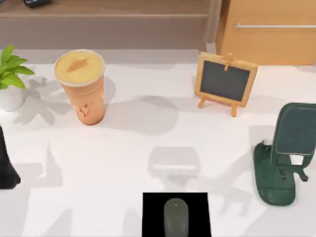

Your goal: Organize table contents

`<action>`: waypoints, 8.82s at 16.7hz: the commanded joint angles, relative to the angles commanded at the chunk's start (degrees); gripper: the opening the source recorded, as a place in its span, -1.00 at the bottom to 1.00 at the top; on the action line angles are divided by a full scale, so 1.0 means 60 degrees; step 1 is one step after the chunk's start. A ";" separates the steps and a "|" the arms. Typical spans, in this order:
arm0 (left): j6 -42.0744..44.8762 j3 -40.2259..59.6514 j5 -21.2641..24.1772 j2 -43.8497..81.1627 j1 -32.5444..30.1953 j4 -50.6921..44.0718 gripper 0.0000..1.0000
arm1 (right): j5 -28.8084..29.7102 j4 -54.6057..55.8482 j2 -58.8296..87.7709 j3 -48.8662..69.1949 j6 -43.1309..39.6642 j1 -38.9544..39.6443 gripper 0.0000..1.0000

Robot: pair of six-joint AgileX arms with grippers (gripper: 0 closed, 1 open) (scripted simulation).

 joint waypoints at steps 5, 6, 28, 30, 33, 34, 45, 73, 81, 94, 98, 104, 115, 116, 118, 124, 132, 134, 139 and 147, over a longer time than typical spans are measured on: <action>0.0000 0.0000 0.0000 0.0000 0.0000 0.0000 1.00 | 0.0000 0.0000 0.0000 0.0000 0.0000 0.0000 -0.06; 0.0000 0.0000 0.0000 0.0000 0.0000 0.0000 1.00 | 0.0000 0.0000 0.0000 0.0000 0.0000 0.0000 -0.21; 0.0000 0.0000 0.0000 0.0000 0.0000 0.0000 1.00 | -0.0087 -0.1219 -0.0719 0.0579 0.0080 0.0015 -1.00; 0.0000 0.0000 0.0000 0.0000 0.0000 0.0000 1.00 | -0.0088 -0.1196 -0.0676 0.0556 0.0096 0.0019 -1.00; 0.0000 0.0000 0.0000 0.0000 0.0000 0.0000 1.00 | -0.0061 -0.1127 -0.0825 0.0571 0.0098 0.0125 -1.00; 0.0000 0.0000 0.0000 0.0000 0.0000 0.0000 1.00 | -0.0030 -0.1056 -0.0968 0.0577 0.0109 0.0241 -1.00; 0.0000 0.0000 0.0000 0.0000 0.0000 0.0000 1.00 | 0.1621 0.0941 -0.5373 -0.0314 0.2235 0.4342 -1.00; 0.0000 0.0000 0.0000 0.0000 0.0000 0.0000 1.00 | 0.8325 0.3037 -1.2496 -0.7431 1.4369 1.4303 -1.00; 0.0000 0.0000 0.0000 0.0000 0.0000 0.0000 1.00 | 0.7063 0.5511 -1.2980 -0.5925 1.3247 1.3895 -1.00; 0.0000 0.0000 0.0000 0.0000 0.0000 0.0000 1.00 | 0.6889 0.6032 -1.1325 -0.8429 1.2531 1.2299 -1.00; 0.0000 0.0000 0.0000 0.0000 0.0000 0.0000 1.00 | 0.6889 0.6032 -1.1325 -0.8429 1.2531 1.2299 -0.70; 0.0000 0.0000 0.0000 0.0000 0.0000 0.0000 1.00 | 0.6889 0.6032 -1.1325 -0.8429 1.2531 1.2299 0.21; 0.0000 0.0000 0.0000 0.0000 0.0000 0.0000 1.00 | 0.6889 0.6032 -1.1325 -0.8429 1.2531 1.2299 1.00; 0.0000 0.0000 0.0000 0.0000 0.0000 0.0000 1.00 | 0.6889 0.6032 -1.1325 -0.8429 1.2531 1.2299 1.00; 0.0000 0.0000 0.0000 0.0000 0.0000 0.0000 1.00 | 0.6889 0.6030 -1.1331 -0.8429 1.2531 1.2305 1.00; 0.0000 0.0000 0.0000 0.0000 0.0000 0.0000 1.00 | 0.7864 0.6274 -1.2143 -0.8426 1.3546 1.2092 1.00; 0.0000 0.0000 0.0000 0.0000 0.0000 0.0000 1.00 | 0.7913 0.4501 -1.2228 -0.8572 1.3650 1.3610 1.00; 0.0000 0.0000 0.0000 0.0000 0.0000 0.0000 1.00 | 0.7911 0.4491 -1.2227 -0.8574 1.3648 1.3618 1.00; 0.0000 0.0000 0.0000 0.0000 0.0000 0.0000 1.00 | 0.7694 0.4733 -1.2560 -0.8667 1.3467 1.3349 1.00; 0.0000 0.0000 0.0000 0.0000 0.0000 0.0000 1.00 | 0.4435 0.6630 -1.6015 -1.0648 1.1184 1.0070 1.00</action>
